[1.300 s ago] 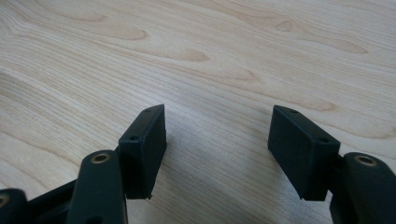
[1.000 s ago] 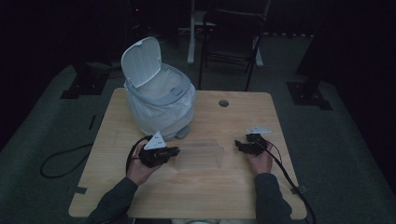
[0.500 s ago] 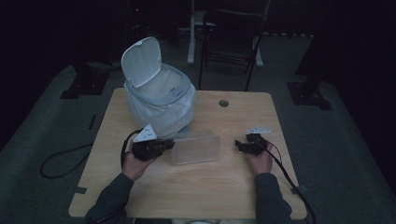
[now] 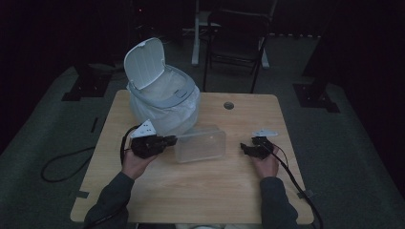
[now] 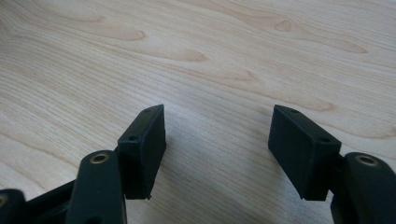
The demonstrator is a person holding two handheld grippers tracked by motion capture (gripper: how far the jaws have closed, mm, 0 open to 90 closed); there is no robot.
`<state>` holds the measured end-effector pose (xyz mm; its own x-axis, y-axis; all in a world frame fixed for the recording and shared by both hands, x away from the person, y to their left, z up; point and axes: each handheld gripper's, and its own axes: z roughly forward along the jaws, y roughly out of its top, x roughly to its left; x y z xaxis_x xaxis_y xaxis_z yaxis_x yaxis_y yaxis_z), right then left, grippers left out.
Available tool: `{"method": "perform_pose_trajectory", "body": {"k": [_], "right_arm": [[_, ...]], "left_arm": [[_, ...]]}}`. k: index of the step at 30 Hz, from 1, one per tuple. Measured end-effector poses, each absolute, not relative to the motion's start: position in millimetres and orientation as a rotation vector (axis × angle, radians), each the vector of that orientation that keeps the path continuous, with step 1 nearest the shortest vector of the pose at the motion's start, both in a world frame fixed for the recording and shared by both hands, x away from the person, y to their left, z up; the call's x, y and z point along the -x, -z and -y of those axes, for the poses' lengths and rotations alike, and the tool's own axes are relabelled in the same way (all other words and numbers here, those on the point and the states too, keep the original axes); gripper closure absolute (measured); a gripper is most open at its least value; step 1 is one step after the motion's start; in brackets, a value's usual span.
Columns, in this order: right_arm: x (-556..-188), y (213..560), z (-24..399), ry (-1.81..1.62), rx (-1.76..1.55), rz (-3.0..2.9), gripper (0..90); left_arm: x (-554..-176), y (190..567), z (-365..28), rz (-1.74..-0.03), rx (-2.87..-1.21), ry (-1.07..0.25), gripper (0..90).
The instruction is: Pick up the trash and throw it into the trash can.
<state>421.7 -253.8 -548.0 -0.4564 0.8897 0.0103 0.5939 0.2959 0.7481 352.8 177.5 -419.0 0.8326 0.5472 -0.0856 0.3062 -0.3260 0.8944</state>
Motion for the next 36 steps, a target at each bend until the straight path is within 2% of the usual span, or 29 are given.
{"method": "perform_pose_trajectory", "body": {"k": [6, 10, 14, 36], "right_arm": [[-422.3, 548.2, 252.9, -0.977, -1.315, -2.181, 28.6], [-424.2, 548.7, 252.6, -0.963, -1.318, -2.191, 18.6], [-425.2, 549.1, 252.1, -0.953, -1.325, -2.2, 14.0], [-425.4, 549.2, 252.2, -0.953, -1.321, -2.201, 13.8]], "left_arm": [[-354.9, 406.4, -178.7, -0.622, -1.913, -0.282, 85.2], [-356.2, 399.1, -177.3, -0.616, -1.902, -0.28, 85.2], [-358.1, 391.6, -174.1, -0.603, -1.904, -0.281, 85.2], [-363.4, 349.2, -157.3, -0.545, -1.877, -0.27, 85.2]]}}
